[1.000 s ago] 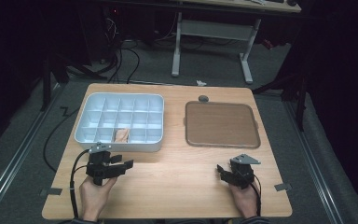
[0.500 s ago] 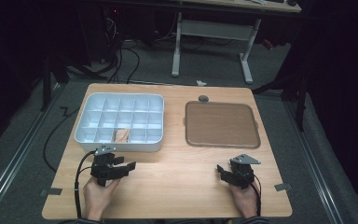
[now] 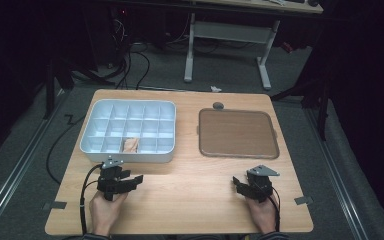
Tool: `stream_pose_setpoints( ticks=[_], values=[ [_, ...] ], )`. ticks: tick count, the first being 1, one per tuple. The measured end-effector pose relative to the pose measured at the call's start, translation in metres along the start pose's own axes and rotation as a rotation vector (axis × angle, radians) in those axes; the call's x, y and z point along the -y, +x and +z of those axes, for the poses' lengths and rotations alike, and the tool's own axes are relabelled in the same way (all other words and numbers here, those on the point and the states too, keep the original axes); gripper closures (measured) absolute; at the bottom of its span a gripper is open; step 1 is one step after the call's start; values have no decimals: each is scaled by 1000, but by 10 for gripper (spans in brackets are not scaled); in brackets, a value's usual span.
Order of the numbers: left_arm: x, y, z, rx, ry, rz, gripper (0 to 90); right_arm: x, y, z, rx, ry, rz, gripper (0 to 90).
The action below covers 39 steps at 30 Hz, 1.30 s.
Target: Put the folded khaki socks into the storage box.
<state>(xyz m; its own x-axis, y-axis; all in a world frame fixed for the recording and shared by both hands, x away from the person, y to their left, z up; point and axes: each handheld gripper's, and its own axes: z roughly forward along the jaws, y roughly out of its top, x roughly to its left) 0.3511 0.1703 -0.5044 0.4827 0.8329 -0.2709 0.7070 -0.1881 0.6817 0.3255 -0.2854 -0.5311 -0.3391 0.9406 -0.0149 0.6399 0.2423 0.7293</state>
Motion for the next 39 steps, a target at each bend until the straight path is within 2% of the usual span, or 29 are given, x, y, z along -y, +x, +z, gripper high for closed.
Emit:
stream_pose_setpoints(
  ticks=[4, 9, 19, 22, 24, 28, 34, 38, 39],
  values=[
    [1, 1, 5, -26, 11, 18, 399, 0, 0, 0, 0, 0, 0, 373],
    [0, 2, 11, -42, 20, 18, 405, 0, 0, 0, -1, 0, 0, 373],
    [-1, 8, 17, -78, 2, 9, 415, 0, 0, 0, -1, 0, 1, 373],
    [-1, 8, 19, -95, 0, 19, 414, 0, 0, 0, 0, 1, 0, 373],
    [0, 6, 21, -126, 5, 42, 411, 0, 0, 0, 0, 1, 0, 373],
    [2, 3, 26, -154, 26, 83, 401, 0, 0, 0, 0, 0, 3, 374],
    [2, 3, 28, -166, 18, 101, 390, 0, 0, 0, 0, 0, 1, 374],
    [6, -3, 33, -194, 15, 179, 342, 0, 0, 0, -1, 0, 2, 374],
    [6, -4, 33, -187, 16, 184, 320, 0, 0, 0, -2, 0, 3, 374]
  ],
)
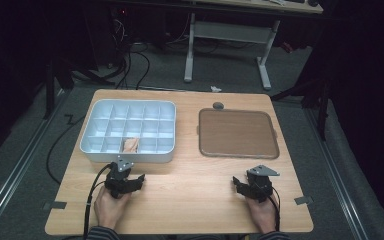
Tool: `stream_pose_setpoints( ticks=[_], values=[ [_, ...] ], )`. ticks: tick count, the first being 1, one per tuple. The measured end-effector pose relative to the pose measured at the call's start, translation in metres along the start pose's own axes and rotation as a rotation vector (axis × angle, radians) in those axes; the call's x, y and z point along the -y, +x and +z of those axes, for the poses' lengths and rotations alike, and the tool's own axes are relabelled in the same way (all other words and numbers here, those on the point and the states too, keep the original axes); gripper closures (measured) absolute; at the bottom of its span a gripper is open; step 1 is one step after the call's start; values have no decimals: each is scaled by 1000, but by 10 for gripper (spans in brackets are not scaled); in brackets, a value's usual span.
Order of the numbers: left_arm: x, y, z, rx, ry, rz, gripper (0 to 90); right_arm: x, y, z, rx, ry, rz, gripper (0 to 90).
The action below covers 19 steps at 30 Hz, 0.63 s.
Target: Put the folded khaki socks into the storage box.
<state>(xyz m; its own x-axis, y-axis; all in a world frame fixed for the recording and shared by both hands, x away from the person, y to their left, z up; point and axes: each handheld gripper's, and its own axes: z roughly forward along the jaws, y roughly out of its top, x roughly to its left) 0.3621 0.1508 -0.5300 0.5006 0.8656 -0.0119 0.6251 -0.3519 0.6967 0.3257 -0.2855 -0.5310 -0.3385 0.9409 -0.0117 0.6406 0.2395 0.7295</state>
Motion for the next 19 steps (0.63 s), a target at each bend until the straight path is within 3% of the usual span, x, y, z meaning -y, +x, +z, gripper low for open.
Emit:
stream_pose_setpoints(
  ticks=[2, 5, 19],
  values=[
    [0, -1, 1, 1, -7, 0, 297, 0, 0, 0, -1, 0, 0, 373],
    [6, -1, 4, 3, -62, -4, 257, 0, 0, 0, -5, 0, -1, 370],
    [7, -3, 2, -10, -60, -19, 243, 0, 1, 0, -6, 2, -8, 353]
  ],
)
